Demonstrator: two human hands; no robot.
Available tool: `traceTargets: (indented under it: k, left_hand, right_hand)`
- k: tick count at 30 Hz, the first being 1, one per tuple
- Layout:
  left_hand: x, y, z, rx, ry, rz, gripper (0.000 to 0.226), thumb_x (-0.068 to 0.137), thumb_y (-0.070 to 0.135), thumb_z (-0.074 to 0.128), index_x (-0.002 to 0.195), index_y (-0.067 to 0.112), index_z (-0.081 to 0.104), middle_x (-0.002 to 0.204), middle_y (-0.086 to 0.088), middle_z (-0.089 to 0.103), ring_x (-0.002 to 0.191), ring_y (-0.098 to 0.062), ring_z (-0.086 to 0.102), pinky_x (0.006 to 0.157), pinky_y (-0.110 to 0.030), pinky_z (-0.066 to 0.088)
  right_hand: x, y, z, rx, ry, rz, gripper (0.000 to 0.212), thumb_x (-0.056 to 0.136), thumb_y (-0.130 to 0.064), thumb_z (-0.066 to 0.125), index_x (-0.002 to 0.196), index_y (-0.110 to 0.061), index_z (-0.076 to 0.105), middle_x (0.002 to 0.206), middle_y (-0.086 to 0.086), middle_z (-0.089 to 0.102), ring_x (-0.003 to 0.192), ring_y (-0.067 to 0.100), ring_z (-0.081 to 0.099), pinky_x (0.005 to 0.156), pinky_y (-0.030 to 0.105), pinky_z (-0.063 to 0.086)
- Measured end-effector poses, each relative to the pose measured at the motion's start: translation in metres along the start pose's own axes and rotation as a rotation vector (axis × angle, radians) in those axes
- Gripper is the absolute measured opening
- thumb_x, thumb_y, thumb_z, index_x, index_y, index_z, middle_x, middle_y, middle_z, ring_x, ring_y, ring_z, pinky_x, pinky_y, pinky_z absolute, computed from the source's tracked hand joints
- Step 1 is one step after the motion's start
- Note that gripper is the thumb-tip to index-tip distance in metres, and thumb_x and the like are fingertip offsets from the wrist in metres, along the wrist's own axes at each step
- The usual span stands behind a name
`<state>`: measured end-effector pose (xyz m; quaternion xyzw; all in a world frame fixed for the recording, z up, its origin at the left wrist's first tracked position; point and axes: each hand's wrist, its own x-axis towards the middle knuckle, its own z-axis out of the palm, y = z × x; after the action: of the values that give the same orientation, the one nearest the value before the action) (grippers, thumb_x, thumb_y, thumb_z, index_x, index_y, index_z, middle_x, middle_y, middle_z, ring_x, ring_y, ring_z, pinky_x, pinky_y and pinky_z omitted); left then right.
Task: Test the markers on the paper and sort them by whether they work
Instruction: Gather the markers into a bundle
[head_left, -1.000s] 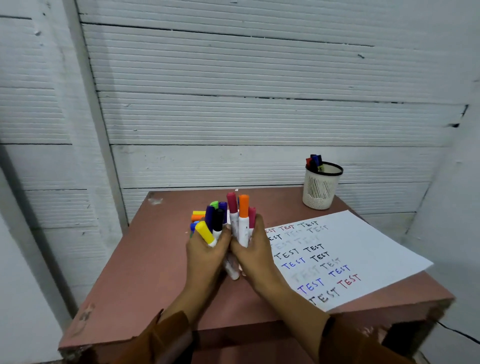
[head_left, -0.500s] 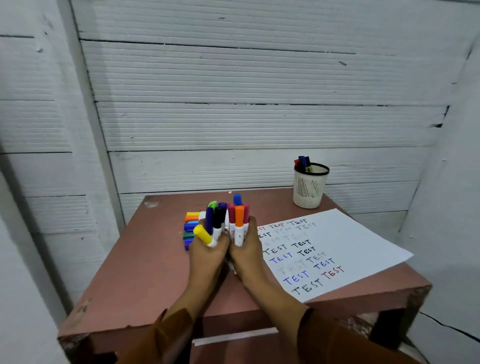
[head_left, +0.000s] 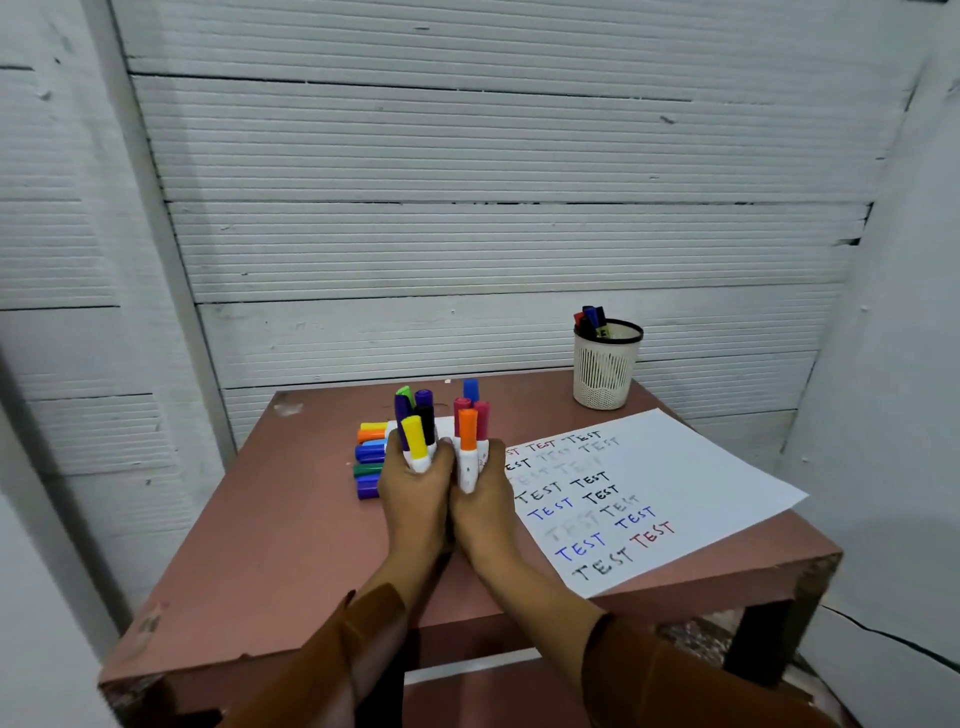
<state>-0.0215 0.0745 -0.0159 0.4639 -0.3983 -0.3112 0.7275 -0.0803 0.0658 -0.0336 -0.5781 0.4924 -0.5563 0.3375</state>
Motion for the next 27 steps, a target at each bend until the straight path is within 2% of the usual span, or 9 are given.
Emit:
traceTargets:
  k: [3, 7, 11, 13, 15, 18, 22, 25, 27]
  left_hand:
    - [0.000, 0.000, 0.004, 0.024, 0.029, 0.019, 0.017, 0.085, 0.007, 0.061, 0.088, 0.024, 0.057, 0.080, -0.003, 0.066, 0.076, -0.021, 0.064, 0.074, -0.035, 0.053]
    - [-0.001, -0.004, 0.004, 0.076, 0.028, 0.037, 0.016, 0.085, 0.013, 0.060, 0.095, 0.025, 0.057, 0.085, -0.005, 0.068, 0.081, -0.026, 0.065, 0.076, -0.039, 0.054]
    - [-0.003, -0.001, 0.009, 0.064, 0.073, 0.027, 0.018, 0.086, 0.005, 0.058, 0.102, 0.013, 0.057, 0.083, -0.006, 0.066, 0.079, -0.024, 0.063, 0.076, -0.038, 0.053]
    - [-0.003, 0.007, 0.017, 0.052, 0.083, 0.043, 0.016, 0.085, 0.005, 0.058, 0.099, 0.012, 0.057, 0.080, -0.004, 0.064, 0.076, -0.020, 0.063, 0.070, -0.033, 0.053]
    - [-0.001, 0.019, 0.032, 0.061, 0.086, 0.078, 0.014, 0.085, 0.004, 0.058, 0.094, 0.014, 0.055, 0.075, 0.002, 0.061, 0.070, -0.012, 0.059, 0.064, -0.025, 0.046]
    - [-0.006, 0.039, 0.077, 0.063, 0.012, 0.141, 0.014, 0.084, 0.005, 0.058, 0.096, 0.013, 0.055, 0.073, 0.005, 0.059, 0.066, -0.005, 0.056, 0.060, -0.018, 0.043]
    - [-0.028, 0.052, 0.151, -0.045, -0.102, 0.192, 0.017, 0.084, 0.002, 0.058, 0.098, 0.011, 0.056, 0.075, 0.008, 0.059, 0.062, 0.006, 0.056, 0.057, -0.004, 0.042]
    - [-0.061, 0.048, 0.221, -0.107, -0.216, 0.147, 0.023, 0.086, 0.004, 0.059, 0.109, 0.008, 0.056, 0.083, 0.004, 0.061, 0.068, 0.001, 0.058, 0.060, -0.003, 0.043]
    - [-0.081, 0.039, 0.257, -0.141, -0.270, 0.119, 0.019, 0.086, 0.005, 0.059, 0.104, 0.011, 0.055, 0.080, 0.009, 0.059, 0.068, 0.004, 0.057, 0.060, -0.004, 0.043]
  right_hand:
    - [0.000, 0.001, 0.000, 0.006, 0.007, 0.003, 0.028, 0.086, -0.030, 0.062, 0.102, -0.030, 0.040, 0.085, -0.010, 0.061, 0.081, 0.016, 0.063, 0.070, 0.030, 0.050]
    - [0.002, 0.000, -0.002, 0.052, 0.014, 0.025, 0.026, 0.086, -0.030, 0.063, 0.100, -0.029, 0.041, 0.080, -0.012, 0.060, 0.074, 0.006, 0.060, 0.065, 0.025, 0.047]
    - [0.003, -0.001, -0.002, 0.104, -0.015, 0.051, 0.026, 0.086, -0.028, 0.063, 0.102, -0.030, 0.043, 0.079, -0.011, 0.060, 0.074, 0.007, 0.060, 0.070, 0.029, 0.051]
    - [0.006, -0.006, -0.007, 0.127, -0.002, 0.050, 0.023, 0.088, -0.026, 0.061, 0.103, -0.026, 0.043, 0.075, -0.010, 0.058, 0.069, 0.005, 0.057, 0.062, 0.021, 0.046]
    - [0.013, -0.017, -0.018, 0.141, 0.034, 0.024, 0.021, 0.089, -0.023, 0.059, 0.103, -0.022, 0.043, 0.072, -0.009, 0.057, 0.065, 0.007, 0.056, 0.060, 0.022, 0.044]
    - [0.031, -0.032, -0.058, 0.167, 0.122, -0.032, 0.023, 0.091, -0.022, 0.058, 0.106, -0.024, 0.041, 0.077, -0.010, 0.056, 0.070, 0.008, 0.056, 0.068, 0.030, 0.047]
    - [0.049, -0.043, -0.134, 0.179, 0.234, -0.104, 0.033, 0.092, -0.021, 0.058, 0.119, -0.024, 0.039, 0.087, -0.011, 0.058, 0.077, 0.003, 0.057, 0.072, 0.021, 0.047]
    - [0.059, -0.030, -0.207, 0.124, 0.353, -0.113, 0.027, 0.093, -0.022, 0.055, 0.111, -0.029, 0.036, 0.083, -0.019, 0.053, 0.074, 0.003, 0.057, 0.070, 0.016, 0.046]
    - [0.060, -0.022, -0.247, 0.076, 0.412, -0.084, 0.027, 0.093, -0.026, 0.053, 0.111, -0.031, 0.033, 0.083, -0.023, 0.048, 0.073, 0.003, 0.055, 0.069, 0.014, 0.044]
